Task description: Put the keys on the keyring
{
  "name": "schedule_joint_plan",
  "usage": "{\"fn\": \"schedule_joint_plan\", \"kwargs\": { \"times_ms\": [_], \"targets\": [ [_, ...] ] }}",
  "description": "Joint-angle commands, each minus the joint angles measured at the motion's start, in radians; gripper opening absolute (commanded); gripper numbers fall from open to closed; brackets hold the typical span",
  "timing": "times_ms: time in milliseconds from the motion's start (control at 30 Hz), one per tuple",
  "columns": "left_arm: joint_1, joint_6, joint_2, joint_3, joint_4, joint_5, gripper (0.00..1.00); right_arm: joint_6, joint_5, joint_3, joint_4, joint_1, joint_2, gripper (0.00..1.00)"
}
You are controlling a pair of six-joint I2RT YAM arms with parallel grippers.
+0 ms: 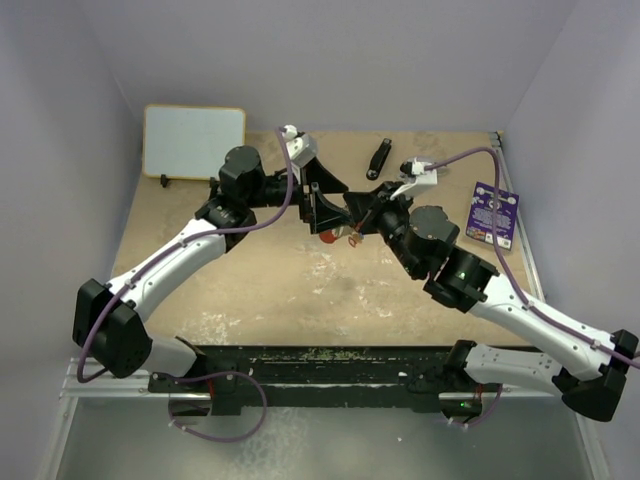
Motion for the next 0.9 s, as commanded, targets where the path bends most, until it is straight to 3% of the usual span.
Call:
{"fn": "schedule_joint_plan", "kwargs": {
  "times_ms": [0, 200, 500, 867],
  "targets": [
    [-0.005, 0.006, 0.017, 0.035, 0.027, -0.026, 0.98, -0.001, 0.032, 0.068, 0.071, 0.022, 0.007, 0.00],
    [-0.005, 0.055, 0.011, 0.033, -0.022, -0.060, 0.97, 0.005, 0.037, 0.066, 0.083, 0.035, 0.011, 0.00],
    [-0.004, 0.064, -0.009, 0.004, 0.017, -0.024, 0.67, 0.016, 0.050, 0.051, 0.084, 0.039, -0.021, 0.00],
    [-0.004, 0.067, -0.020, -0.017, 0.067, 0.017, 0.52, 0.028, 0.050, 0.048, 0.081, 0.040, -0.029, 0.00]
  ]
}}
